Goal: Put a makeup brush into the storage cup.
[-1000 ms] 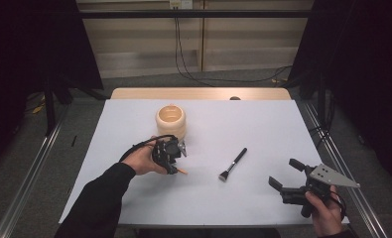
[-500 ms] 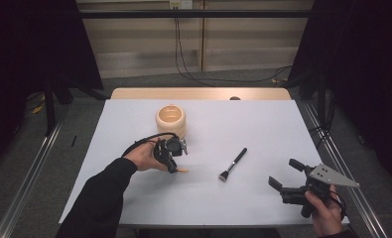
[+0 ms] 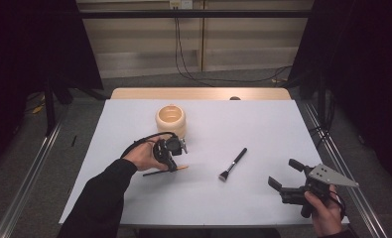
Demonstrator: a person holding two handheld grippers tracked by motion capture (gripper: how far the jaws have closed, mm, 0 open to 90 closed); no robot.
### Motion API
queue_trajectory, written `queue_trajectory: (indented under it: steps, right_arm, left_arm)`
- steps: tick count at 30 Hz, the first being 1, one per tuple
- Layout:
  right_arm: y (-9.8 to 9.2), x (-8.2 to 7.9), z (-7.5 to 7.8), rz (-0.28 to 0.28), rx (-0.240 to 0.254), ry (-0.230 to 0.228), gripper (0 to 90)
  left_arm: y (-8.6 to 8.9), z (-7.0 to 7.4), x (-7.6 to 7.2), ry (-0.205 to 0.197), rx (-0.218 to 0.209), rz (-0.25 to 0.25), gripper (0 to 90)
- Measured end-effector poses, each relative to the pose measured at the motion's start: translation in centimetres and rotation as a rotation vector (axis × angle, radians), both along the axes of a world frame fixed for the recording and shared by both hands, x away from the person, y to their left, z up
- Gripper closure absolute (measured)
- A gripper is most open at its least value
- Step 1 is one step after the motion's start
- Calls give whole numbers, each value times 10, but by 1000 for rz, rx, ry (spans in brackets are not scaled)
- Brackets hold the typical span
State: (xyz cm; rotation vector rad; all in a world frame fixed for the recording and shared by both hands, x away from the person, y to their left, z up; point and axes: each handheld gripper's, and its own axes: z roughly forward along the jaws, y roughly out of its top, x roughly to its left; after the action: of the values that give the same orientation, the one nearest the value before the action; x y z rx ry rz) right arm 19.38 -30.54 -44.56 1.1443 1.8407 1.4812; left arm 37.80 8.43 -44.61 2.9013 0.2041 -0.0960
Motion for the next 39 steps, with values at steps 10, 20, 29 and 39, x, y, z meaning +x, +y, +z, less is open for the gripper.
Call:
queue_trajectory:
  steps: [10, 20, 29, 39]
  right_arm:
    - [0, 0, 0, -2, -1, 2, 0]
    - [-1, 0, 0, -2, -12, -6, 0]
    - [-1, -1, 0, -10, 0, 0, 0]
    - [-1, -1, 1, -7, -6, -4, 0]
  left_arm:
    - [6, 0, 2, 24, -44, 67, 838]
    - [11, 5, 1, 60, -97, 127, 838]
    - [26, 19, 2, 50, -207, 185, 838]
    - [33, 39, -12, -8, -356, 219, 838]
